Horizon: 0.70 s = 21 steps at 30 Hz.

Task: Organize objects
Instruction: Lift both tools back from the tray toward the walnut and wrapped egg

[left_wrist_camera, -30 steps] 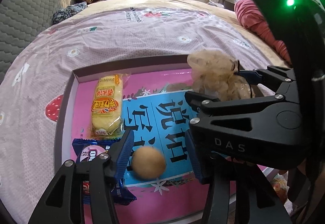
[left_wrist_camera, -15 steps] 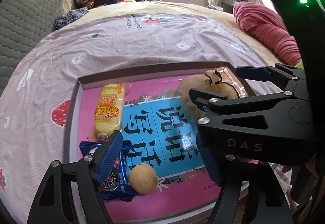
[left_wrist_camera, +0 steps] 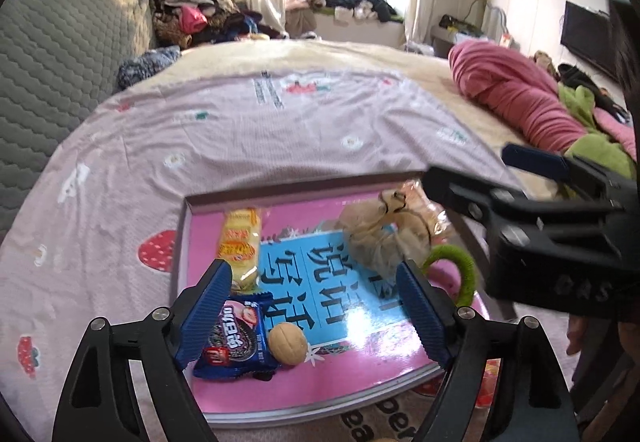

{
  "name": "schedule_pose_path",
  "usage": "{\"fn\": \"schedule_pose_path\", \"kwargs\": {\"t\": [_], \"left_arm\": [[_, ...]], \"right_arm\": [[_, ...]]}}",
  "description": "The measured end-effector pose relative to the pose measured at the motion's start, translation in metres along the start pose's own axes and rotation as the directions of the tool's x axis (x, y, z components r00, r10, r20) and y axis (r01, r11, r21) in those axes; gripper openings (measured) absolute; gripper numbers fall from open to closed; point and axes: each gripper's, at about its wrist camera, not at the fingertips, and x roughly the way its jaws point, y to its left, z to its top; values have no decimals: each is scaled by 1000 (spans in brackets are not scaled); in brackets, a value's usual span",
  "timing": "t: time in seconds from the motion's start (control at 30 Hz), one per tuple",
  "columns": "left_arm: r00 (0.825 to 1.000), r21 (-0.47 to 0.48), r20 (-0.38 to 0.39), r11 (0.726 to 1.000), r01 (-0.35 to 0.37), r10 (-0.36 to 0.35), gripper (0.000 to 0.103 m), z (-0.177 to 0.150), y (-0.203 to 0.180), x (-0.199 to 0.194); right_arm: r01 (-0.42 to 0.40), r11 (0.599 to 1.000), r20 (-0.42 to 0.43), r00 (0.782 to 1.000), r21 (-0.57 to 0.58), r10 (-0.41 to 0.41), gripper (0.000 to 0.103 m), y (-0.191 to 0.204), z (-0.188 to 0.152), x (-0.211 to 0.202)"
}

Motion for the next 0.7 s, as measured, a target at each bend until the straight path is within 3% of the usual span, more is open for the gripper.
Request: {"fn": "schedule_pose_path", "kwargs": {"t": [0.33, 0.7], "left_arm": [[998, 16, 60, 1000, -27, 26, 87, -1, -6, -36], [998, 24, 21, 998, -57, 57, 88, -41, -23, -70]], "right_arm": [[-15, 998, 51, 999, 57, 12, 97, -11, -25, -55], [-21, 994, 84, 996, 105, 12, 101, -29, -53, -118]]}}
